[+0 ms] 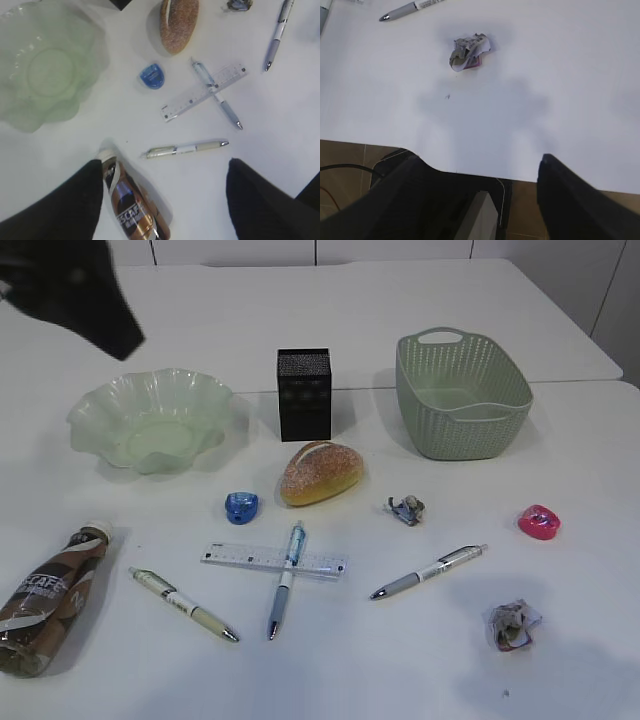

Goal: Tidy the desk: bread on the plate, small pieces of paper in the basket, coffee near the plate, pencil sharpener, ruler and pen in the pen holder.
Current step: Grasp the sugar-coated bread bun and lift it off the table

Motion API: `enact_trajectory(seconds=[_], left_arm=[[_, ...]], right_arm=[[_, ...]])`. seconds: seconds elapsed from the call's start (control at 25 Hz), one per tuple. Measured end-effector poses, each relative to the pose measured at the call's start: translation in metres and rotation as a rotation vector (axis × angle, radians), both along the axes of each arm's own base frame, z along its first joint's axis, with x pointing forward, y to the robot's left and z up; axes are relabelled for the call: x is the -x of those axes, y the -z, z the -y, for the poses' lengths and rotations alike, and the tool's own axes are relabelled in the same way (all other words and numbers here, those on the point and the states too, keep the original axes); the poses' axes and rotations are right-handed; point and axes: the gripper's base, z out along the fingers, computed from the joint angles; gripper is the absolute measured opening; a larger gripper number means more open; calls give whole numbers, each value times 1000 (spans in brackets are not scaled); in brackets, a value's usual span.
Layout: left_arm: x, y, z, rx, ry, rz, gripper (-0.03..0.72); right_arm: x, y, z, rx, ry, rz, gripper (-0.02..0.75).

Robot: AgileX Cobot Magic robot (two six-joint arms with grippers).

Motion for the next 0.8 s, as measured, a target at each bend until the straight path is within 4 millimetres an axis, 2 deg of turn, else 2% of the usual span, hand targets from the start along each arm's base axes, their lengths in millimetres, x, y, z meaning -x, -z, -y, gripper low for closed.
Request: enact_trajectory(seconds=[0.16, 0.36, 0.6, 0.8], left_arm=[[-38, 27, 29, -4, 17, -48, 585], [-75, 55, 52, -30, 17, -93, 594], [-104, 72, 68, -40, 15, -81, 592], [-129, 102, 86, -28, 17, -103, 591]], right_arm=[[-11, -2, 0, 17, -4, -17, 551], [-16, -4, 0, 24, -4, -24, 551], [-16, -4, 1, 32, -4, -22, 551], [-16, -4, 1, 33, -5, -29, 551]])
